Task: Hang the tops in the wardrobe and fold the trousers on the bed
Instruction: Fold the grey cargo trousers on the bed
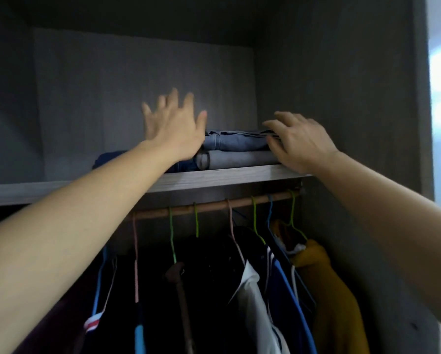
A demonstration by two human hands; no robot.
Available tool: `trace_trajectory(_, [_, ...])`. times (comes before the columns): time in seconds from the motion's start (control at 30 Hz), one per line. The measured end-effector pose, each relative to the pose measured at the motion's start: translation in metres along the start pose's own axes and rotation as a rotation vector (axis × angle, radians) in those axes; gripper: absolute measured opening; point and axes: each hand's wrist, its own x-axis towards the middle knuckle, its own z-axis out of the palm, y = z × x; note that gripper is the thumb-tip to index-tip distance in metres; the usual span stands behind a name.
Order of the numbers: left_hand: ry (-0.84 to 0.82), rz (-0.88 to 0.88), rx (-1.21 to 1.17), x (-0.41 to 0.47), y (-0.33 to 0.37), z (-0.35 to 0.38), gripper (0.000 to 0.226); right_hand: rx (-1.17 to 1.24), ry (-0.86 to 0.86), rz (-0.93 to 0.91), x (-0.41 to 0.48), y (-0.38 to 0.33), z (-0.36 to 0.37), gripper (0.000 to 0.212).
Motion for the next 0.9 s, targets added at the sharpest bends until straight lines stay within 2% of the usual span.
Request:
trace_trajectory(0.17, [0.119, 0.067, -0.08, -0.015, 0.004, -0.01, 0.061, -0.108, -0.021, 0.039, -0.036, -0.003, -0.025, 0.046])
trace_trajectory(0.3, [0.103, 0.132, -0.107, -0.032, 0.026, -0.019, 0.062, -0.239, -0.035, 0.015, -0.07, 0.011, -0.058, 0.046])
trace_trajectory(0.47, [0.081, 0.15, -0.292, -0.05, 0.079, -0.047, 0.064, -0.294, 0.005, 0.078, -0.122, 0.044, -0.125, 0.047])
trace_trajectory(0.57, [0.101, 0.166, -0.427, -0.078, 0.136, -0.067, 0.063, -0.338, 0.012, 0.162, -0.175, 0.072, -0.166, 0.048])
trace_trajectory(0.7, [0.077, 0.235, -0.592, -0.142, 0.244, -0.093, 0.062, -0.358, -0.068, 0.319, -0.277, 0.121, -0.219, 0.051])
trace_trajectory(0.8, [0.0, 0.302, -0.721, -0.201, 0.335, -0.109, 0.064, -0.394, -0.199, 0.402, -0.376, 0.165, -0.259, 0.056])
trace_trajectory(0.9, [-0.105, 0.395, -0.824, -0.264, 0.434, -0.128, 0.066, -0.458, -0.407, 0.515, -0.484, 0.207, -0.305, 0.064])
